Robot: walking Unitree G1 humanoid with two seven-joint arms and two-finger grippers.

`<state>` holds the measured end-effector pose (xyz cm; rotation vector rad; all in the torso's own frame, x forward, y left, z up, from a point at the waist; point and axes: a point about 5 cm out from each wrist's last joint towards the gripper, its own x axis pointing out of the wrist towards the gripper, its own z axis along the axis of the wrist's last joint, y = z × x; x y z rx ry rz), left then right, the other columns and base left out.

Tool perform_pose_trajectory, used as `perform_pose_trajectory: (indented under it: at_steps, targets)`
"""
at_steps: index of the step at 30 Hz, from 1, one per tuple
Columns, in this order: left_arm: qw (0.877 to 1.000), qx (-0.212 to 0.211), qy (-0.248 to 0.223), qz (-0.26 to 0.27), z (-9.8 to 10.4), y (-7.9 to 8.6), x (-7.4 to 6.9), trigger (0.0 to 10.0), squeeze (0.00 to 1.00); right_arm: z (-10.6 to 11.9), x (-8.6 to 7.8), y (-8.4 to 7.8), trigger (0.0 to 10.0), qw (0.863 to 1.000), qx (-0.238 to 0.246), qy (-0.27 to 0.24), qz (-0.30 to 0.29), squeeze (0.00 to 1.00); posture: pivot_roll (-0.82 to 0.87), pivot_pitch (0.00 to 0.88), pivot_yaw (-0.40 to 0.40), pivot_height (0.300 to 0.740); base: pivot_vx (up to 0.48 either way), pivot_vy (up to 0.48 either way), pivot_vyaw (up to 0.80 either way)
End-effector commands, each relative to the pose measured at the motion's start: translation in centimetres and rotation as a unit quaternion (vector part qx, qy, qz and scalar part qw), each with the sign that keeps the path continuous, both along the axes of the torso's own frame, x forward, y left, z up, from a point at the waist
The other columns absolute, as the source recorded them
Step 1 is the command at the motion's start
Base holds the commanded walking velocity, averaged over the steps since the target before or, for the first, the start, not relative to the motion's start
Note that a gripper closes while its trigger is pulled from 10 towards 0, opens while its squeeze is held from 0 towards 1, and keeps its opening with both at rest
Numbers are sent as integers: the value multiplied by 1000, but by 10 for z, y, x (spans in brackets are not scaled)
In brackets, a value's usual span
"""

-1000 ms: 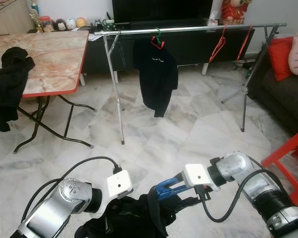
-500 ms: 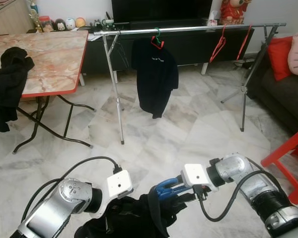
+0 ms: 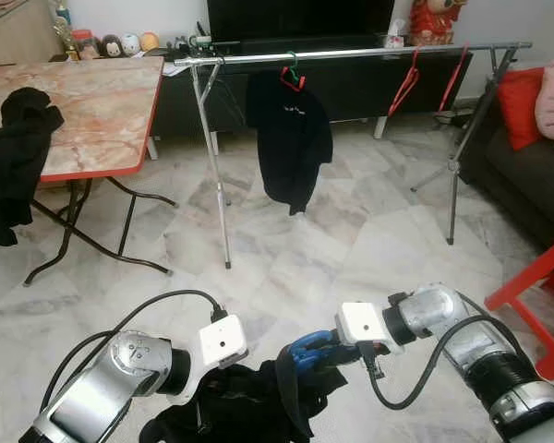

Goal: Hang hanger

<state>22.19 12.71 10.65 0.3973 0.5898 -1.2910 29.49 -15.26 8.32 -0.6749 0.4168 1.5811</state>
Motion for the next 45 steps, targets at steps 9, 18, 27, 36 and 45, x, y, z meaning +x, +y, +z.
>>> perform_pose_trajectory:
  at_steps: [9,18,27,36,45]
  targets:
    - [999,-33,-22,-17,18,-10,3,10000,0,1,2,1,0,1000,7,-9,-9,0,-72,11,6,740,0,0,0]
    - [998,-44,-39,-13,20,-11,5,10000,0,-1,2,-2,0,999,10,-17,-27,0,-73,8,3,740,0,0,0]
    - [997,-51,-52,-29,23,-10,4,10000,0,-4,2,-9,0,998,7,-24,-51,0,-77,8,4,740,0,0,0]
    - [996,-58,-52,-36,24,-10,3,10000,1000,-6,0,-11,0,998,5,-23,-60,0,-79,5,3,740,0,0,0]
    - [997,-54,-54,-34,28,-3,3,10000,1000,-9,1,-14,0,996,8,-27,-82,0,-70,3,-2,740,0,0,0]
